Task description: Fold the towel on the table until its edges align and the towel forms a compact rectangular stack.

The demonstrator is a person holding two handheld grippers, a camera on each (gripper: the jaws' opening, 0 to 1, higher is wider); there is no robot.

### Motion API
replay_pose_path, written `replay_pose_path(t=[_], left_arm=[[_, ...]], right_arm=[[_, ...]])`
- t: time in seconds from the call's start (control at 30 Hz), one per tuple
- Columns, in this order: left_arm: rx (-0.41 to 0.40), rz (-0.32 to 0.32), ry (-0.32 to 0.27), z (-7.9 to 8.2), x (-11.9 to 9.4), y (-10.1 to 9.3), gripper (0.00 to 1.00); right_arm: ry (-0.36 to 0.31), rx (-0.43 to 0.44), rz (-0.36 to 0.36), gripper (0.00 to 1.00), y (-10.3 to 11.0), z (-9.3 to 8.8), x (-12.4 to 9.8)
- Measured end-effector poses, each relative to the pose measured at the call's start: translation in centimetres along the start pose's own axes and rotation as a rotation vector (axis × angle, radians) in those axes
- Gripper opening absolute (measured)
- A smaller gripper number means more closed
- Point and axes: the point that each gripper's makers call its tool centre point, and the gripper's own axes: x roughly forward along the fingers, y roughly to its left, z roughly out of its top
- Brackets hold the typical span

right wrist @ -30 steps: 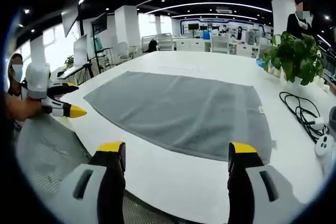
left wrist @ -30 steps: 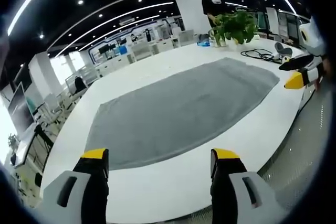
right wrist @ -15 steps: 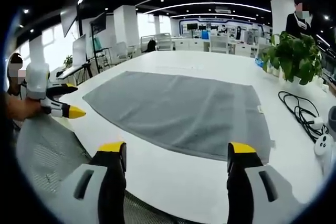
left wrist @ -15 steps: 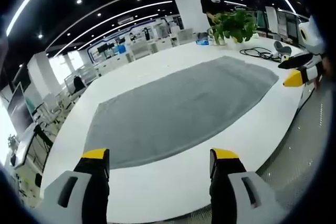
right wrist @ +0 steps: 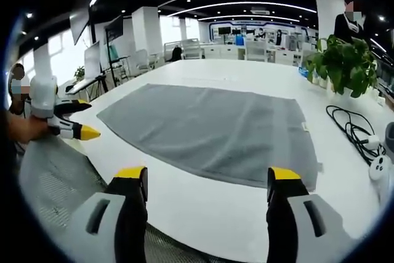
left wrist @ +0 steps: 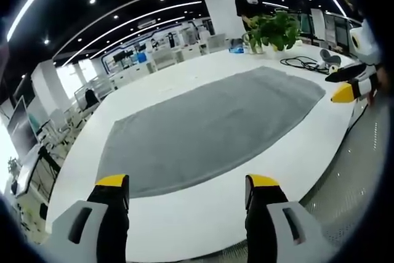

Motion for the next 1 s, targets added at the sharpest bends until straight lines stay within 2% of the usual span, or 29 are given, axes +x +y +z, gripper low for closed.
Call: replay_pose_path(t=[0.63,0.73,0.77,0.87,1.0], left_arm=[[0.012,-0.034,-0.023,0.4,0.1,-0.6,0.78],[0.004,-0.051,-0.014,0.3,0.1,-0.9,0.79],[-0.004,-0.058,0.008,0.0,0.2,-1.1,0.79],[0.018,-0.083,0.016,0.0,0.2,-1.6,0.80],[0.010,-0.132,0.018,0.3,0.1,-2.3,0.81]], right_arm=[[0.007,-0.024,-0.028,0.79,-0.6,0.0,-0.2],[-0.008,-0.037,-0.047,0.80,-1.0,0.3,-0.4],[-0.016,-0.046,-0.053,0.80,-1.1,0.5,-0.5],[-0.026,-0.044,-0.062,0.80,-1.3,0.7,-0.7],[0.002,-0.066,-0.060,0.80,-1.2,0.4,-0.6]])
